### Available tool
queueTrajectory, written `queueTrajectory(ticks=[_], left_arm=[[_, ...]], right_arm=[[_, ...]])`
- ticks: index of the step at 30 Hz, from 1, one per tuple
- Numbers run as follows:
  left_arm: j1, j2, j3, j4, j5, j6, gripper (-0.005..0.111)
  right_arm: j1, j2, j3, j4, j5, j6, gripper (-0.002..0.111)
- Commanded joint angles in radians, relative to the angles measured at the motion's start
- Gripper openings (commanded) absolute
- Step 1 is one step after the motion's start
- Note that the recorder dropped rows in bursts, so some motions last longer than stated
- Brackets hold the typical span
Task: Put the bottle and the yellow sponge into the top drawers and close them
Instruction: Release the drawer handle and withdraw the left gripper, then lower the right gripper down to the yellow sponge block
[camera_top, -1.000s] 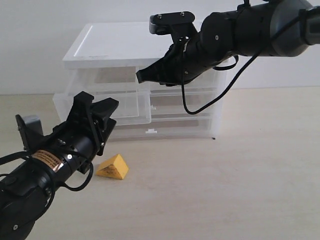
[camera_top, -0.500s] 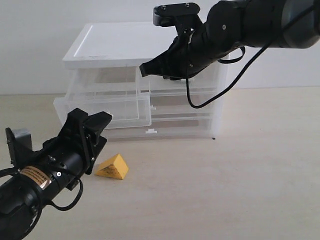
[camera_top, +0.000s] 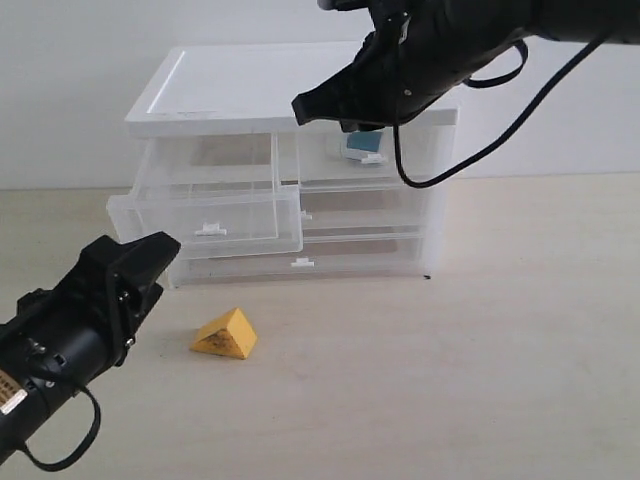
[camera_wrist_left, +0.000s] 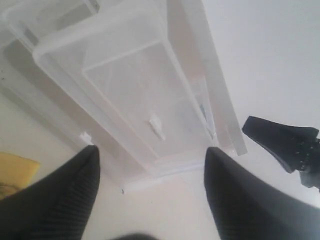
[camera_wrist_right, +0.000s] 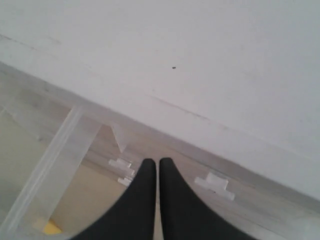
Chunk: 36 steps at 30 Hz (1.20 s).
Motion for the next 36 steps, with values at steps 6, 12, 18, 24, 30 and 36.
queueTrajectory(ticks=[6,12,18,24,30,36], left_arm=[[-0.004,-0.158,0.121,-0.084,-0.01,0.149,0.057],[-0.004,-0.262,0.164,-0.103,-0.01,0.249,0.057],[-0.004,-0.338,0.179,-0.096,-0.01,0.355,0.057],[-0.004,-0.405,0.194,-0.105,-0.01,0.421,0.057],[-0.004,-0.486,0.2,-0.113,0.016,0.518,0.057],[-0.004,-0.568,0.2,-0.113,0.099,0.601,0.057]], right_arm=[[-0.011,-0.151,0.032,-0.043,0.145,0.016,0.0],[-0.011,-0.287,0.182,-0.041,0.137,0.009,0.0],[-0.011,-0.379,0.362,0.038,0.118,-0.041,0.0],[0.007,-0.395,0.533,0.108,-0.026,-0.074,0.0],[0.116,-0.317,0.597,0.143,-0.146,-0.18,0.0],[0.16,-0.16,0.599,0.144,-0.236,-0.242,0.017]])
